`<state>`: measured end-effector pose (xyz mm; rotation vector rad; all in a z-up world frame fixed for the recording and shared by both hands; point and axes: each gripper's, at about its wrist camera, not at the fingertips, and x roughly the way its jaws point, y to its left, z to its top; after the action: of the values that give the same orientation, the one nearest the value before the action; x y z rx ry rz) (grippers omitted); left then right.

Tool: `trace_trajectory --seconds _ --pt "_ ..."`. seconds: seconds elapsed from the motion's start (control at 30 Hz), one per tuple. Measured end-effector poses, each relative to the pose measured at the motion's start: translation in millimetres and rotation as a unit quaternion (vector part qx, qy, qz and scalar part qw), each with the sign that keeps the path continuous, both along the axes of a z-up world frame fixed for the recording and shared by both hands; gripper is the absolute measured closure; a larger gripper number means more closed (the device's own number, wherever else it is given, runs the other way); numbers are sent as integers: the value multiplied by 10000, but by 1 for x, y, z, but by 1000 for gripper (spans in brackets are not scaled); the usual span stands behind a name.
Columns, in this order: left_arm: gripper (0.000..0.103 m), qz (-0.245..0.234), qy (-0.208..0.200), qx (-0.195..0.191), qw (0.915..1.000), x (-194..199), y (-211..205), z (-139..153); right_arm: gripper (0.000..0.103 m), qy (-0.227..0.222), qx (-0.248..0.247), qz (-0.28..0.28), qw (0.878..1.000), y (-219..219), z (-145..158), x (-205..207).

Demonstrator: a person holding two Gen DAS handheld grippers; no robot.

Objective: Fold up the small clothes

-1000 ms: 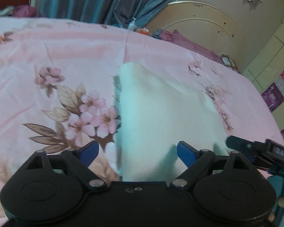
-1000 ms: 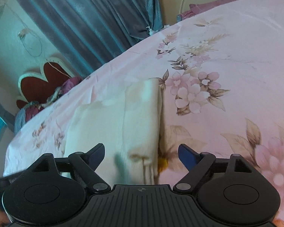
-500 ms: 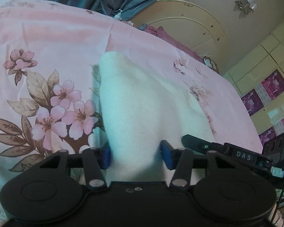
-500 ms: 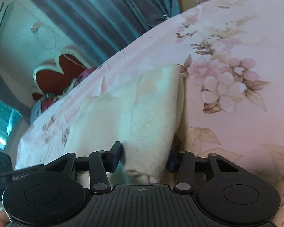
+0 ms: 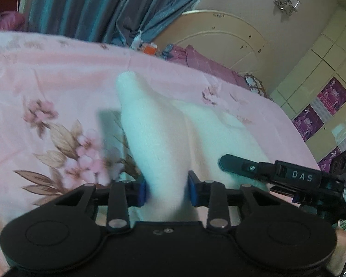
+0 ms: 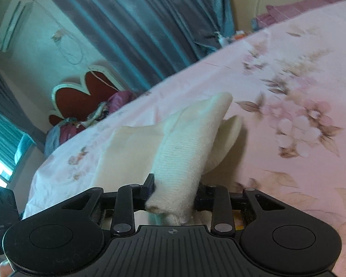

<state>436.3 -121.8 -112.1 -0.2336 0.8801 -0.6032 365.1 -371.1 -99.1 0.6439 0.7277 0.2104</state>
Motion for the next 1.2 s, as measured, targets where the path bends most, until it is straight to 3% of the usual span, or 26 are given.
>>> trace_trajectory --seconds 0.37,0.73,0.97,1.07,1.2 --pt "70 185 -283 26 9994 2 118 27 72 -177 70 256 9995 121 35 19" --pt "70 349 -380 125 9986 38 258 28 72 -131 205 254 9994 265 23 73" --pt "70 574 -237 233 9978 63 301 3 72 81 111 340 9993 316 -7 117" --pt "65 727 -61 301 9969 70 314 -21 72 313 72 300 9990 320 -25 130" --pt "60 638 -176 281 9974 70 319 -28 66 380 -50 341 9987 316 -33 137"
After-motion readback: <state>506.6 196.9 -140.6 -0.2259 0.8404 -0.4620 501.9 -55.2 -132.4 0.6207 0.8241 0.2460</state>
